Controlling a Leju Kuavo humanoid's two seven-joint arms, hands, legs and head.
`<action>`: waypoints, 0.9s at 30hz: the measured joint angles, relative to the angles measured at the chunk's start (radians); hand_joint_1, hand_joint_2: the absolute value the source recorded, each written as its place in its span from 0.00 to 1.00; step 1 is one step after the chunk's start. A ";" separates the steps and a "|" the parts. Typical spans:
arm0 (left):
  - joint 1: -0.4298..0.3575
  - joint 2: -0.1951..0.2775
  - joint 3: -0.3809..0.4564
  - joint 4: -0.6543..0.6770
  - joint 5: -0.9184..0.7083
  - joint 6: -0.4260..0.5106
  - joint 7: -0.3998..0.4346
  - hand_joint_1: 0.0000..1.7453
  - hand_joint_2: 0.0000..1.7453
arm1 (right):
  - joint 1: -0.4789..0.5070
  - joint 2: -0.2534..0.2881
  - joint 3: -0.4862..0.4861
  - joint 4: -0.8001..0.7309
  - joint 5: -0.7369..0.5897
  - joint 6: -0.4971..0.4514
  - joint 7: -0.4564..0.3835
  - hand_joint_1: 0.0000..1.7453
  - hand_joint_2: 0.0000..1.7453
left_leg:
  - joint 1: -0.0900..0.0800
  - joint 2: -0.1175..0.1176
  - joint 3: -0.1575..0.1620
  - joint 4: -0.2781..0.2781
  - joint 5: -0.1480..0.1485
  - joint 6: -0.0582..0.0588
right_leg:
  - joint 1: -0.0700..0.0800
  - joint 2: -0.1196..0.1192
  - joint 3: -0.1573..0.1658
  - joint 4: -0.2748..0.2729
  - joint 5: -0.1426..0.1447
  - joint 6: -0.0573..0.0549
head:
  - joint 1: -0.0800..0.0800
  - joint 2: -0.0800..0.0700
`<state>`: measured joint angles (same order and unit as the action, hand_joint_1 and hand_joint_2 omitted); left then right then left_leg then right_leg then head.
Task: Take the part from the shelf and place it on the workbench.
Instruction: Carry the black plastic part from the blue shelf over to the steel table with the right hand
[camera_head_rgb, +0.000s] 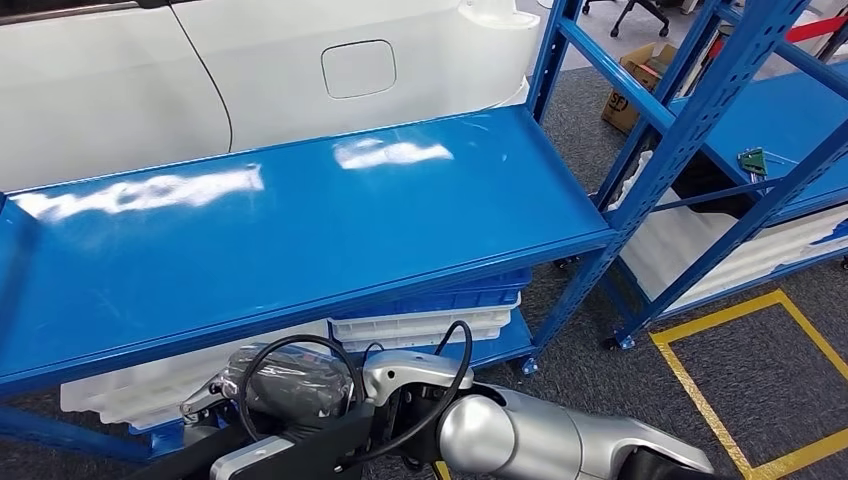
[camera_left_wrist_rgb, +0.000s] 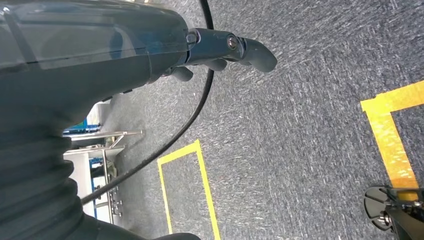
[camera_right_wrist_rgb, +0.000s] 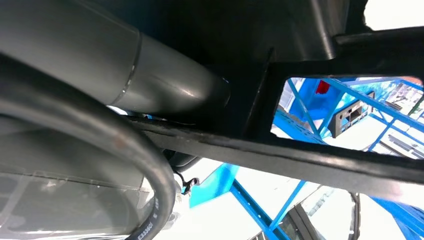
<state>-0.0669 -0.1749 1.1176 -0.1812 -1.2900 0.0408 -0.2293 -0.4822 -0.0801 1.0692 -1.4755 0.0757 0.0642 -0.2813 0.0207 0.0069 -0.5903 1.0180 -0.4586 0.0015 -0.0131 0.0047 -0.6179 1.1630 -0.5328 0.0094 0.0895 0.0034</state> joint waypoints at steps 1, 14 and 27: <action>0.000 0.000 0.000 0.000 0.000 0.000 0.000 0.00 1.00 | -0.001 0.000 0.001 0.000 0.000 0.000 0.000 1.00 0.00 | 0.000 0.000 -0.004 0.002 0.002 -0.004 | 0.001 0.000 0.043 -0.069 0.016 0.000 | 0.000 0.000; 0.000 -0.001 0.000 0.000 -0.002 -0.003 0.000 0.00 1.00 | -0.006 0.008 0.008 -0.004 -0.004 -0.002 -0.001 1.00 0.00 | 0.006 -0.005 -0.062 0.237 -0.121 -0.045 | 0.008 -0.002 0.034 -0.157 0.072 -0.046 | -0.003 0.000; -0.001 0.000 0.000 0.000 -0.003 -0.004 -0.005 0.00 1.00 | -0.015 0.010 0.006 -0.012 -0.018 -0.006 -0.001 1.00 0.00 | -0.001 -0.001 0.035 -0.017 -0.014 0.010 | 0.006 -0.001 -0.069 0.062 -0.052 0.001 | -0.001 0.000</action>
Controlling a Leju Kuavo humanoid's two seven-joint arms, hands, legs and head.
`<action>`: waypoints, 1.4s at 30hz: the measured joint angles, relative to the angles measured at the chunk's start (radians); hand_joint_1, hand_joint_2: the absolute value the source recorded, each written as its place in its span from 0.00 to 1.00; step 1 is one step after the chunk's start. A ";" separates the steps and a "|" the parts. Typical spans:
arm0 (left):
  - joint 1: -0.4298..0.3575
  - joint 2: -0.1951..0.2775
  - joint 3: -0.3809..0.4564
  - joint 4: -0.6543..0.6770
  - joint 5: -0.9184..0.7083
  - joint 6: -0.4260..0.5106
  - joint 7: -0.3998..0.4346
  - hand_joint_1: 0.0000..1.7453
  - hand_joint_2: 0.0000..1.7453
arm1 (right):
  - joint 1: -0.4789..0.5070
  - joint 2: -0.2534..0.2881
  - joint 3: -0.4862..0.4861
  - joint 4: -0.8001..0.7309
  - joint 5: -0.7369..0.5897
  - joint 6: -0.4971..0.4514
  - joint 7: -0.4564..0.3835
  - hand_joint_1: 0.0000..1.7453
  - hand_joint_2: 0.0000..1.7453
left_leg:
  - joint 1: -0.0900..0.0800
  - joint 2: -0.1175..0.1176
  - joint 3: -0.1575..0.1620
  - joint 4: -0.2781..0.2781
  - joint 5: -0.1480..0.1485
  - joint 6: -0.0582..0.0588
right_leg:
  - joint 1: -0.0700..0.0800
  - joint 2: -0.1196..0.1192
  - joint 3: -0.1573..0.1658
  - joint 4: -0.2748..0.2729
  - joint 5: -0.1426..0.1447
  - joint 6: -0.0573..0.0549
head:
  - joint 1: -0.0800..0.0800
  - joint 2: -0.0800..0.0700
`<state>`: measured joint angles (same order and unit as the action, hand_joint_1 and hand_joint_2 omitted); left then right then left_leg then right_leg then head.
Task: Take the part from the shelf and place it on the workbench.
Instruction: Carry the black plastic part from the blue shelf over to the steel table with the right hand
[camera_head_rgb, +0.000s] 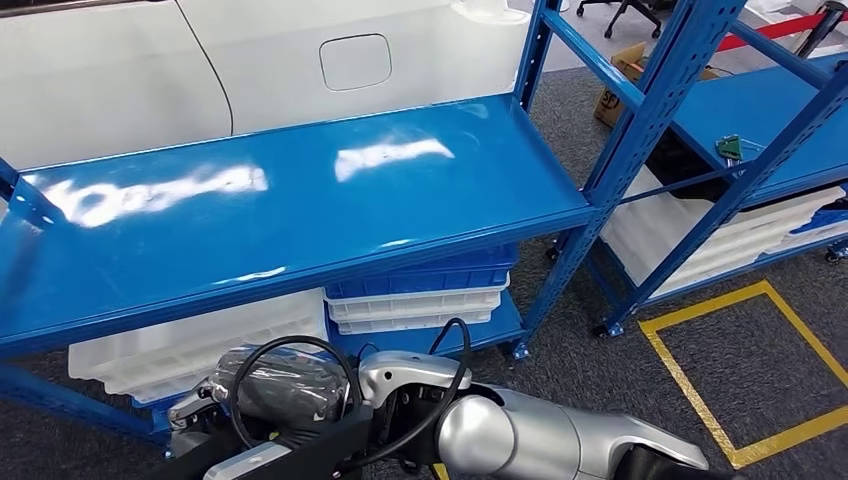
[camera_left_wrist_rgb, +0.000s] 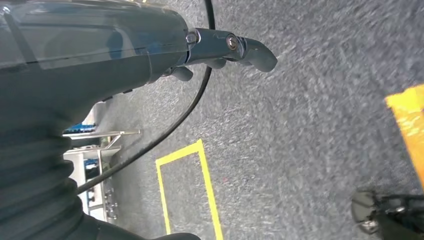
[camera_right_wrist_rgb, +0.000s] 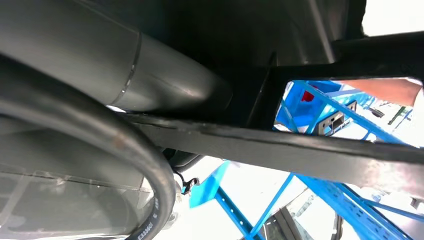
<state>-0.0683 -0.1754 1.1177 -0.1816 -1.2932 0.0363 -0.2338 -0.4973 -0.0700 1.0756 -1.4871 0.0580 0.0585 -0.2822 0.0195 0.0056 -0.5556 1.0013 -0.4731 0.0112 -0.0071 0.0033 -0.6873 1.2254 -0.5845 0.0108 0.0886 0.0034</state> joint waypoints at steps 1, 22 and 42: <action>0.000 0.000 0.000 0.000 0.000 -0.001 0.000 0.00 1.00 | 0.000 0.000 0.000 0.000 0.000 0.000 0.000 1.00 0.00 | -0.001 0.000 -0.009 0.001 0.006 0.000 | -0.001 0.000 -0.018 0.056 -0.023 0.001 | 0.000 0.000; 0.000 0.001 0.002 0.000 0.012 -0.005 0.000 0.00 1.00 | -0.016 0.016 0.000 -0.011 0.000 -0.002 0.002 1.00 0.00 | -0.005 -0.006 0.030 0.030 -0.036 -0.040 | 0.008 -0.001 0.113 -0.231 0.129 -0.040 | -0.002 0.000; 0.000 -0.005 0.003 0.000 0.012 -0.003 -0.002 0.00 1.00 | -0.024 0.019 0.000 -0.011 -0.001 -0.002 0.003 1.00 0.00 | -0.005 -0.003 -0.060 0.023 0.033 -0.037 | 0.004 0.000 0.154 -0.238 0.095 -0.033 | 0.000 0.000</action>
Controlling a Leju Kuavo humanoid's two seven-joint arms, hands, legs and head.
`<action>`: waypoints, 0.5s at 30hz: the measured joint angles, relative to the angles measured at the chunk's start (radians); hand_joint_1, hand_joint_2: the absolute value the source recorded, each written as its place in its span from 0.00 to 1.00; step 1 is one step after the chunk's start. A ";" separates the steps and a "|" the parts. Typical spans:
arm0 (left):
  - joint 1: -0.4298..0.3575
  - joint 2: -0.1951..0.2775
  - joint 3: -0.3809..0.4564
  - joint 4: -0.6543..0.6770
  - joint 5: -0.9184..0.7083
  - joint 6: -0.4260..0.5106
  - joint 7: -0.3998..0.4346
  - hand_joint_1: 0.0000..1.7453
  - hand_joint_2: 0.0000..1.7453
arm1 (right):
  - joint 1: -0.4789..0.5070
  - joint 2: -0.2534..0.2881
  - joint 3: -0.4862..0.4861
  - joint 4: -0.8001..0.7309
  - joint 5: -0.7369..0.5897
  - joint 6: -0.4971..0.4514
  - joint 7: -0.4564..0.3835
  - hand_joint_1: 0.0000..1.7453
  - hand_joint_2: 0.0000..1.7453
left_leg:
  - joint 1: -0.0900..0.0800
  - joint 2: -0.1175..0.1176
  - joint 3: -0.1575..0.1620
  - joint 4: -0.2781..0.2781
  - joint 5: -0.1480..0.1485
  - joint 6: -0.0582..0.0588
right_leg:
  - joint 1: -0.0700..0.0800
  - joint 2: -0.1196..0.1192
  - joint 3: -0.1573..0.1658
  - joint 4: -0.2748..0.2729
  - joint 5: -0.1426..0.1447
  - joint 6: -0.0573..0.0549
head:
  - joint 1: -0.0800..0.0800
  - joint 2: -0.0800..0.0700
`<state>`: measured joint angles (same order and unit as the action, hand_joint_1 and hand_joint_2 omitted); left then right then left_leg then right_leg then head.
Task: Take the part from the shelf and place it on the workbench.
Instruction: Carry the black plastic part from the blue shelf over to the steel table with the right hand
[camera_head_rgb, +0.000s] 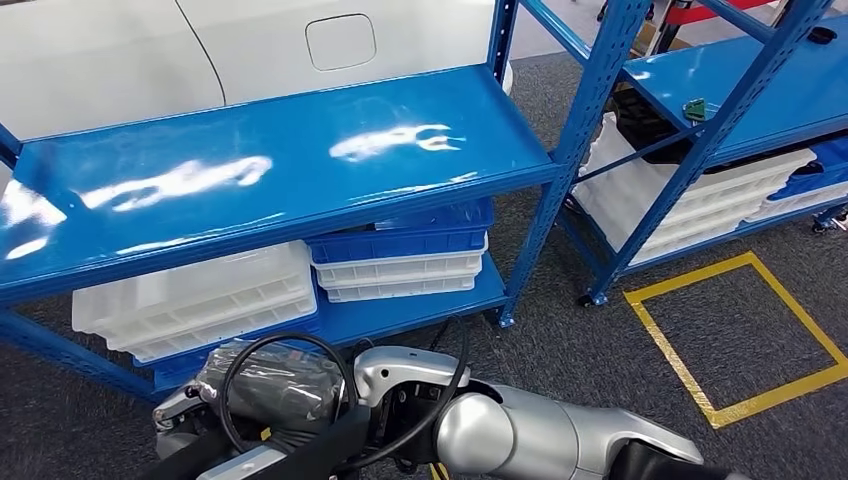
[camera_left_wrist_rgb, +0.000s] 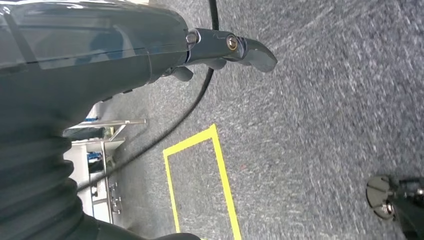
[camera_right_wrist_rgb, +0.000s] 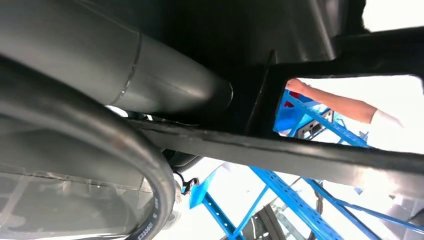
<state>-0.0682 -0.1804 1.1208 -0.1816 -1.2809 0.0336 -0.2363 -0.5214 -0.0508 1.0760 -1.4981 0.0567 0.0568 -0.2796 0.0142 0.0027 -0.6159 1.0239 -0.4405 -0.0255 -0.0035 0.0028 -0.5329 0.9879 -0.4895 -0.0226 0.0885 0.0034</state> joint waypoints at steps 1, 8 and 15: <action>0.000 0.000 0.000 0.000 0.000 0.000 0.000 0.00 1.00 | -0.001 0.001 0.000 0.000 0.000 0.000 0.000 1.00 0.00 | 0.002 -0.001 -0.012 0.030 -0.026 -0.003 | -0.001 -0.001 -0.005 -0.002 0.007 -0.007 | 0.000 0.000; 0.000 0.000 0.000 0.000 -0.002 0.000 0.001 0.00 1.00 | 0.001 0.003 0.000 0.000 0.000 -0.001 0.001 1.00 0.00 | 0.006 -0.001 -0.007 0.167 -0.117 -0.011 | 0.002 -0.001 -0.055 0.005 0.044 -0.013 | -0.002 0.000; 0.000 0.000 0.000 0.000 -0.003 0.000 0.003 0.00 1.00 | -0.003 0.005 0.000 0.000 0.000 -0.001 0.002 1.00 0.00 | -0.003 -0.001 0.082 -0.020 -0.050 0.026 | 0.004 -0.001 -0.078 0.017 0.057 0.022 | -0.001 0.000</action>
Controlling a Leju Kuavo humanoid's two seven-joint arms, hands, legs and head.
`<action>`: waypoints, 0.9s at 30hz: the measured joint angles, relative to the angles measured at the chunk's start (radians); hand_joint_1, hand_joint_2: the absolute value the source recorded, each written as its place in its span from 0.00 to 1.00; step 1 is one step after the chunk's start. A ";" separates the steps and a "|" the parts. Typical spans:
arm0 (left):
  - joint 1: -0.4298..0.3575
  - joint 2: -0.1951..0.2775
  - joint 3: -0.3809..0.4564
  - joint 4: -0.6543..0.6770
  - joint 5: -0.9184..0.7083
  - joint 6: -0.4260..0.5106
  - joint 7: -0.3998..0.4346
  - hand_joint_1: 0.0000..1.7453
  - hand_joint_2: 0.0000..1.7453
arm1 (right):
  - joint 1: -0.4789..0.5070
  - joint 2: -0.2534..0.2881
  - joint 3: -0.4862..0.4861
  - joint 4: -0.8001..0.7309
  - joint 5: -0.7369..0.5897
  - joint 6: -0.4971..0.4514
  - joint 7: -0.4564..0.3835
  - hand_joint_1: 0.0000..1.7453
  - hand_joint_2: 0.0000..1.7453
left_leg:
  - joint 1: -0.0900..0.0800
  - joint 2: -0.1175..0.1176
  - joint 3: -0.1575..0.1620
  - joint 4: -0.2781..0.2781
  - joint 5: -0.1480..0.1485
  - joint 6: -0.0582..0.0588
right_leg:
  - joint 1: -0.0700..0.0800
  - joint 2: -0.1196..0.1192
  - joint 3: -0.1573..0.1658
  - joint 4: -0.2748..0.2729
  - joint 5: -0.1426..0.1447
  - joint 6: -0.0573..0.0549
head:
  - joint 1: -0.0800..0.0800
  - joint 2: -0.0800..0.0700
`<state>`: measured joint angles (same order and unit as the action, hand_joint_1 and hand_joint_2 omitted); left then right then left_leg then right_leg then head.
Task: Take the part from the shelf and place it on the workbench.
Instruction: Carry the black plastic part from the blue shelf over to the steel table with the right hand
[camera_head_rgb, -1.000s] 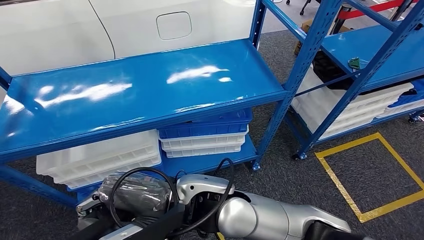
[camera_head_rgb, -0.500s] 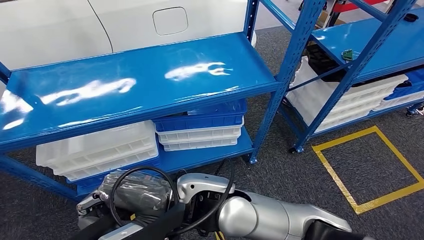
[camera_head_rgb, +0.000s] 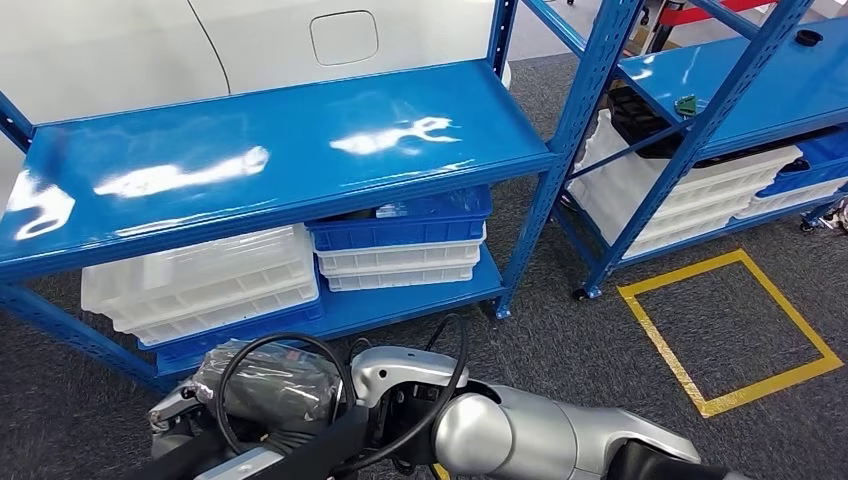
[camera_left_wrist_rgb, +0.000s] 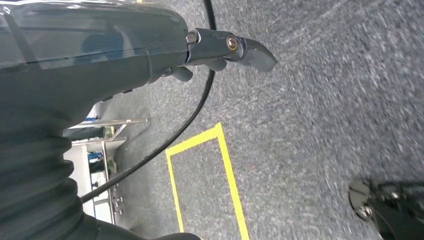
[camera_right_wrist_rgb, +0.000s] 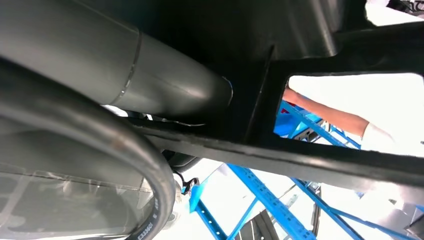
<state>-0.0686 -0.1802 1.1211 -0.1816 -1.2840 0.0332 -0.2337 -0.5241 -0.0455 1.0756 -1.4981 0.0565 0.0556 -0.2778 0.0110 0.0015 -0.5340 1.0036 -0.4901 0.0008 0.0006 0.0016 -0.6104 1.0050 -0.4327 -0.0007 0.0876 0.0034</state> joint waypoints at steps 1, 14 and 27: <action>-0.001 0.000 0.000 0.000 0.000 0.000 0.000 0.00 1.00 | -0.001 0.000 0.000 0.000 0.000 0.000 0.000 1.00 0.00 | 0.002 0.001 -0.006 -0.002 0.008 0.008 | -0.001 0.000 -0.012 0.025 -0.022 0.004 | 0.000 0.000; -0.001 0.000 0.000 0.000 0.008 -0.002 0.000 0.00 1.00 | -0.019 0.008 0.001 0.000 0.000 0.001 0.005 1.00 0.00 | -0.005 0.003 -0.090 0.004 0.081 -0.010 | 0.003 0.001 0.088 -0.020 -0.066 -0.013 | 0.000 0.000; -0.003 0.000 0.001 0.000 0.009 -0.001 0.000 0.00 1.00 | -0.025 0.021 0.008 0.000 0.000 0.004 0.008 1.00 0.00 | 0.003 -0.002 0.014 0.011 -0.021 -0.023 | 0.002 -0.002 0.004 -0.007 0.006 -0.021 | 0.000 0.000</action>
<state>-0.0715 -0.1802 1.1225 -0.1816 -1.2751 0.0318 -0.2340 -0.5490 -0.0249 1.0834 -1.4978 0.0565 0.0595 -0.2694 0.0142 -0.0008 -0.5205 1.0142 -0.5108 -0.0226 0.0026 -0.0008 -0.6063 0.9984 -0.4267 -0.0216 0.0873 0.0034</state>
